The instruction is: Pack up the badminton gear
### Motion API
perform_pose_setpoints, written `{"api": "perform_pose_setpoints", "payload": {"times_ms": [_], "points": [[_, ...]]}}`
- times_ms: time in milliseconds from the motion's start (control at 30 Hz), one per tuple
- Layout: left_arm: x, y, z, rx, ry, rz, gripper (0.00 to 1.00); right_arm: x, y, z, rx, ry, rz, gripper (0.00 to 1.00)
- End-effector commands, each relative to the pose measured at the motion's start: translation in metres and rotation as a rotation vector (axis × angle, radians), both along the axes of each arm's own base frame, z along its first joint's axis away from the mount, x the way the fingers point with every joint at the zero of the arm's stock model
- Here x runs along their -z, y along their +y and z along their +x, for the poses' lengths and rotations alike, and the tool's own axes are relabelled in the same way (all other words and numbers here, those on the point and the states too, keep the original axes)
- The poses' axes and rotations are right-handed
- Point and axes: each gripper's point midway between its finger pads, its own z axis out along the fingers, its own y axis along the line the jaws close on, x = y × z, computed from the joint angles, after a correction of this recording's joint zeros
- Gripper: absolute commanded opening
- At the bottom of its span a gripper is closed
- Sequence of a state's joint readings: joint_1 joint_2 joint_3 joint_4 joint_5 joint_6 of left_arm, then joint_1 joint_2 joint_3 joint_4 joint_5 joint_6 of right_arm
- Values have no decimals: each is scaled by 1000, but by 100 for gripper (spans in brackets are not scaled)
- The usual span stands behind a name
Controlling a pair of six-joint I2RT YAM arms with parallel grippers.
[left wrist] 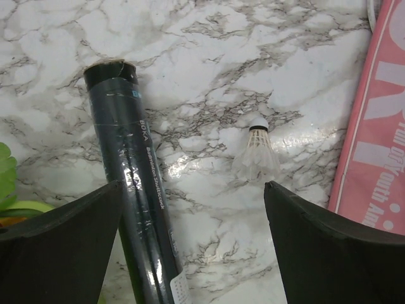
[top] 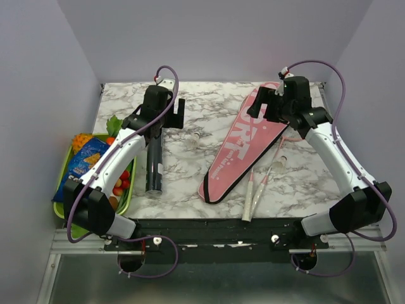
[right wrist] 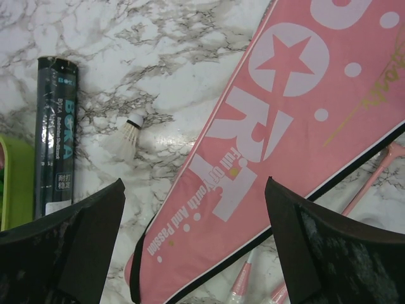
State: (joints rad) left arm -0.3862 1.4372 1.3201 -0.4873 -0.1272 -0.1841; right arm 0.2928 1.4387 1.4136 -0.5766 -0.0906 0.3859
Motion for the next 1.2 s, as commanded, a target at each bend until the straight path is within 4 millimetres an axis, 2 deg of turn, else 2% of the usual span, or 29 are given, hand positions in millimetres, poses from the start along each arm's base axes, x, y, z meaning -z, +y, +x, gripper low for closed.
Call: {"api": "perform_pose_setpoints", "payload": {"times_ms": [0, 100, 133, 300, 333, 400, 433, 467, 567, 600, 633, 700, 733, 933, 1167], "points": [[-15, 21, 6, -102, -82, 12, 99, -6, -14, -6, 67, -11, -12, 100], [-12, 23, 6, -106, -68, 29, 99, 1, -12, -9, 38, -16, -7, 100], [-18, 21, 7, -99, -70, 29, 99, 3, -11, -10, 32, -13, -6, 100], [-15, 28, 9, -140, -34, 61, 99, 14, -14, -17, 37, 46, -18, 100], [-19, 28, 10, -137, -38, 63, 99, 16, -14, -18, 33, 56, -18, 100], [-13, 30, 9, -145, 4, 89, 99, 19, -10, -25, 5, 79, -6, 100], [-12, 29, 19, -157, 23, 102, 99, 23, -8, -29, -6, 93, -1, 100], [-3, 35, 16, -174, 77, 131, 99, 22, -7, -34, -14, 100, 6, 100], [22, 41, 32, -196, 164, 115, 99, 29, -9, -42, -20, 109, -17, 100], [27, 53, 38, -230, 175, 102, 99, 27, -11, -43, -21, 97, -29, 100], [38, 53, 42, -225, 201, 76, 99, 27, -11, -45, -21, 92, -37, 100], [46, 61, 52, -253, 206, 39, 99, 27, -8, -50, -36, 88, -44, 100], [57, 72, 60, -284, 235, 14, 99, 28, -5, -52, -46, 89, -40, 100], [103, 76, 79, -277, 333, -18, 99, 39, 6, -62, -95, 126, -38, 100], [146, 78, 84, -294, 416, 24, 99, 42, 12, -63, -119, 135, -26, 100]]}}
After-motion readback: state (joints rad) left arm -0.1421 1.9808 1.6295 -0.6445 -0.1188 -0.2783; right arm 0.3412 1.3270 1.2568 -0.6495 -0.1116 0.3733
